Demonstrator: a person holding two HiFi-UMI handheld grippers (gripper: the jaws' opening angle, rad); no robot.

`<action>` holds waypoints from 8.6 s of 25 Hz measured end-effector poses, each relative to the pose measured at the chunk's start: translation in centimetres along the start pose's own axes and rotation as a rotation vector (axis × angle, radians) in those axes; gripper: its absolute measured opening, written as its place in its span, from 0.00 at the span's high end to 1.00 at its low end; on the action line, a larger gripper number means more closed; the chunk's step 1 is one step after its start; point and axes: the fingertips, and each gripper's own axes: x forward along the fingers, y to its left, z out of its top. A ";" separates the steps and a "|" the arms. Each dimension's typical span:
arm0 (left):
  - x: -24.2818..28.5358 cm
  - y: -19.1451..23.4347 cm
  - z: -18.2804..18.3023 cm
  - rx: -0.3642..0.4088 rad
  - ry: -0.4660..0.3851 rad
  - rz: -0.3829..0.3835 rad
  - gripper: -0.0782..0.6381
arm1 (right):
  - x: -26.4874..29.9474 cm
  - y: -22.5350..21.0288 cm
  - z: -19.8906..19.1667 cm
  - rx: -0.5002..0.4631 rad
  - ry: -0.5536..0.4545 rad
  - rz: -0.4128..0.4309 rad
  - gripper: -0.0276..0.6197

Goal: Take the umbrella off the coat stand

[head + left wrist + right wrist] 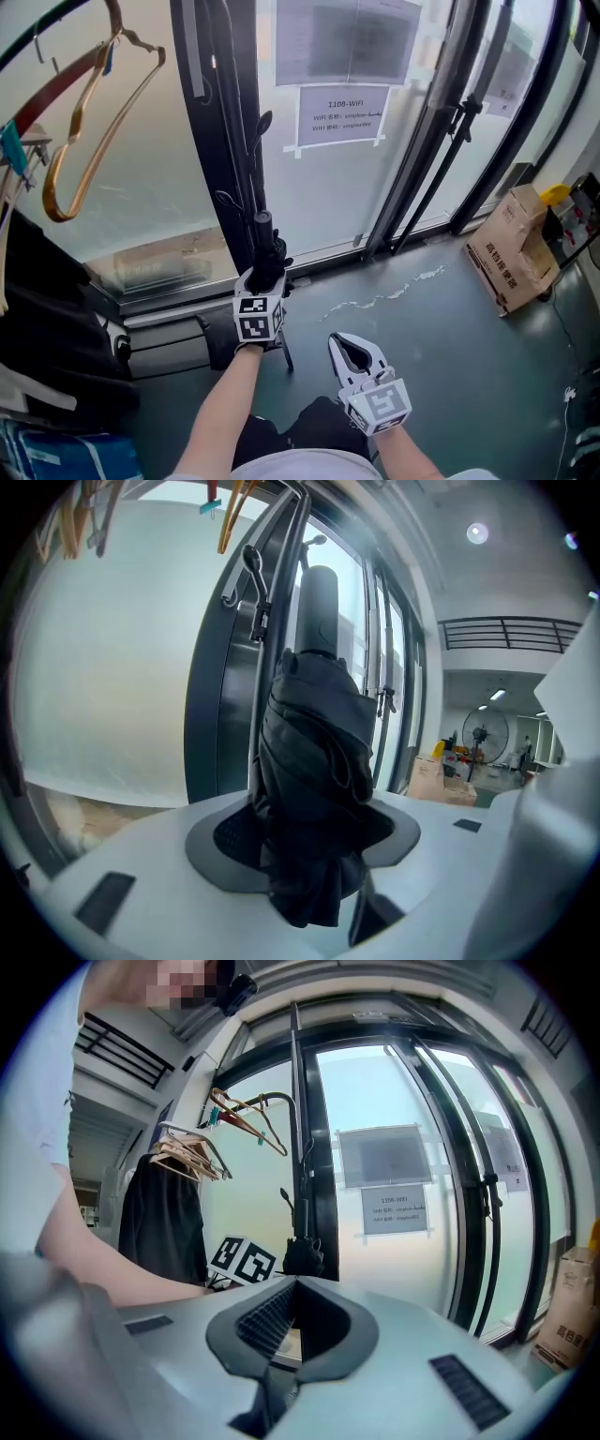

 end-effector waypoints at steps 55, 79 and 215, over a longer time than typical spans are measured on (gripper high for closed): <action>-6.9 -1.9 13.2 0.061 -0.166 -0.002 0.55 | -0.5 -6.8 10.6 -0.009 -0.072 -0.013 0.93; -7.6 -2.1 18.4 0.089 -0.240 -0.116 0.55 | 0.1 -4.3 12.7 -0.037 -0.092 -0.085 0.93; -39.0 10.0 13.7 0.055 -0.399 0.075 0.56 | -3.2 1.2 15.4 -0.069 -0.117 -0.171 0.93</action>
